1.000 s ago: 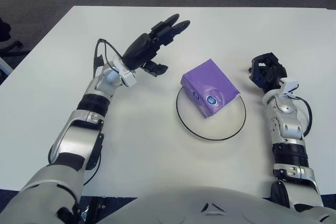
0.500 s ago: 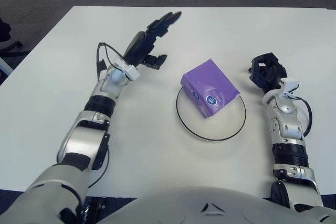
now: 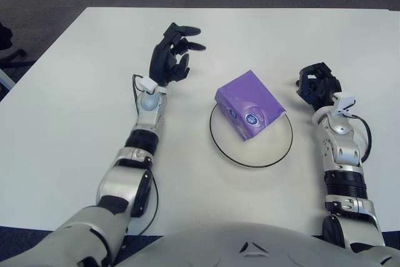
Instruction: Put the tissue paper into the plate.
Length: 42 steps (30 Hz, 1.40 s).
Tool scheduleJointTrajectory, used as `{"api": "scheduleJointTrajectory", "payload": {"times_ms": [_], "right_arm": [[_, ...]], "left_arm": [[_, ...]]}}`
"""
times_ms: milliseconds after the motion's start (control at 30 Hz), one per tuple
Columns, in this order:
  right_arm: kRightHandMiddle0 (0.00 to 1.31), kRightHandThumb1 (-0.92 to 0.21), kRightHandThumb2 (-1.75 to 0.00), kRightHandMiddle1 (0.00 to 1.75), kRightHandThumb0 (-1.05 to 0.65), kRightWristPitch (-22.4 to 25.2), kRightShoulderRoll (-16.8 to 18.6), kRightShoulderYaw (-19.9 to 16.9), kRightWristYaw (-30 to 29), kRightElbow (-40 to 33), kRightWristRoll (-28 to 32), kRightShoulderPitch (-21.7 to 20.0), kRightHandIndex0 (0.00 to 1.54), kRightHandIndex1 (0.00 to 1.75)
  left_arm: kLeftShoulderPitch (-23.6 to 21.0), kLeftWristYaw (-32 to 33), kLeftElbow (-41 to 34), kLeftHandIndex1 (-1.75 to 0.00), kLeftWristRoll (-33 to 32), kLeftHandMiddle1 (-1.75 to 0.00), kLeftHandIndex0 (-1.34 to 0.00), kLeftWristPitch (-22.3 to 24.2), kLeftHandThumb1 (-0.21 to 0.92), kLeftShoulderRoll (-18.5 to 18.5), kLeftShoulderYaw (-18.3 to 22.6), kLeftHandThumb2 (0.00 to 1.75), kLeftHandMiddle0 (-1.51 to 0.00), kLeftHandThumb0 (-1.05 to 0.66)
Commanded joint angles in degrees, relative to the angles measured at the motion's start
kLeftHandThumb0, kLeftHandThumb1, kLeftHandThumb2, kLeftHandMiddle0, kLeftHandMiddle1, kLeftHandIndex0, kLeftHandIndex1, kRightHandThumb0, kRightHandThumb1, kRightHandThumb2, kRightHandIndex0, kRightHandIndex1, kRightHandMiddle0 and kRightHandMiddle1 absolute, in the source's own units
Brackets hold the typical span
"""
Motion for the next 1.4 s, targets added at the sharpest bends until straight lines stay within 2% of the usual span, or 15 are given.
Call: {"api": "scheduleJointTrajectory", "payload": {"times_ms": [0,133,333,667,1367], "right_arm": [[0.32,-0.73,-0.76,1.75,-0.37,2.7,2.2,0.2,-0.1,3.2,0.1,4.5,0.83,1.75],[0.32,-0.73,-0.76,1.75,-0.37,2.8,2.1,0.1,0.0,3.3,0.1,4.5,0.83,1.75],[0.32,-0.73,-0.76,1.75,-0.37,2.8,1.9,-0.2,0.3,3.3,0.2,4.5,0.83,1.75],[0.32,-0.73,-0.76,1.75,-0.37,2.7,1.7,-0.7,0.9,3.4,0.3,4.7,0.83,1.75],[0.32,-0.73,-0.76,1.75,-0.37,3.0,2.1,-0.9,1.2,1.4,0.1,6.2,0.83,1.75]], "left_arm": [[5.9,1.4,-4.6,-1.73,-2.4,-1.73,-0.22,7.0,0.92,-0.6,2.3,0.50,-0.67,-0.35],[10.2,4.6,-11.2,-1.74,-1.2,-1.74,-0.21,13.4,0.92,-1.3,2.9,0.50,-0.69,-0.35],[14.4,8.6,-14.2,-1.75,1.0,-1.75,-0.21,17.4,0.92,-3.5,3.9,0.50,-0.79,-0.35],[15.3,16.4,-10.7,-1.75,6.6,-1.75,-0.21,19.8,0.92,-6.1,4.6,0.50,-0.81,-0.35],[17.3,22.2,-9.7,-1.75,9.8,-1.75,-0.26,21.5,0.83,-7.4,4.6,0.64,-0.84,-0.36]]}}
